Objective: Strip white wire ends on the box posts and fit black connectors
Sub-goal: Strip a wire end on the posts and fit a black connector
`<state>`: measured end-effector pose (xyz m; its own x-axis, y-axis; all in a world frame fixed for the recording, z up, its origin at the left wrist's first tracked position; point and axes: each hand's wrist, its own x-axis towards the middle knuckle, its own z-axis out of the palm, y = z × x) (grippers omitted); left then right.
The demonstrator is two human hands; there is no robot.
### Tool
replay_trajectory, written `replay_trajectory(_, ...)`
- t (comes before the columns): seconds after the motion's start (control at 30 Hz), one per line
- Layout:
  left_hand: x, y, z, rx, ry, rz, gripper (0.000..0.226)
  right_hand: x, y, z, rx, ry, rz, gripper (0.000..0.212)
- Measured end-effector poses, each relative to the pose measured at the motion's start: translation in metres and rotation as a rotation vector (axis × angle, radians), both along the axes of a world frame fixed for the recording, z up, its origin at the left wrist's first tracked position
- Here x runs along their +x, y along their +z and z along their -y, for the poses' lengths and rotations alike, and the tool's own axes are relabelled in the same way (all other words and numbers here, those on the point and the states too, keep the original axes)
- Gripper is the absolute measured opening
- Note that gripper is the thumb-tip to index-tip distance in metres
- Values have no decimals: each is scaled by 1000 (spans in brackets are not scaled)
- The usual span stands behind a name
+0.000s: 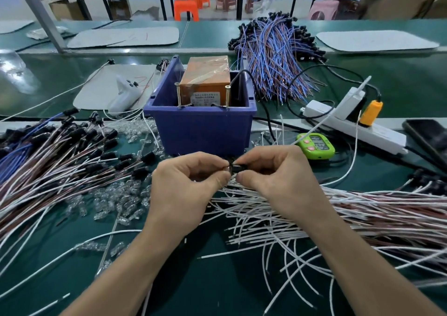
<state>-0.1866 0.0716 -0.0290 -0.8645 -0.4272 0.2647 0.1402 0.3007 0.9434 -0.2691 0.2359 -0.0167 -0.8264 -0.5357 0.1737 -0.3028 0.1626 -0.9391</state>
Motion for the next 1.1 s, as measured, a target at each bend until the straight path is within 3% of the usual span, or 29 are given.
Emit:
replay_trajectory(0.63, 8, 4, 0, -58, -6, -4, 24, 2, 2, 2, -10, 55, 17, 25)
replay_trajectory(1.1, 13, 8, 3, -21, -52, 30, 40, 4, 1, 2, 44, 51, -89, 28)
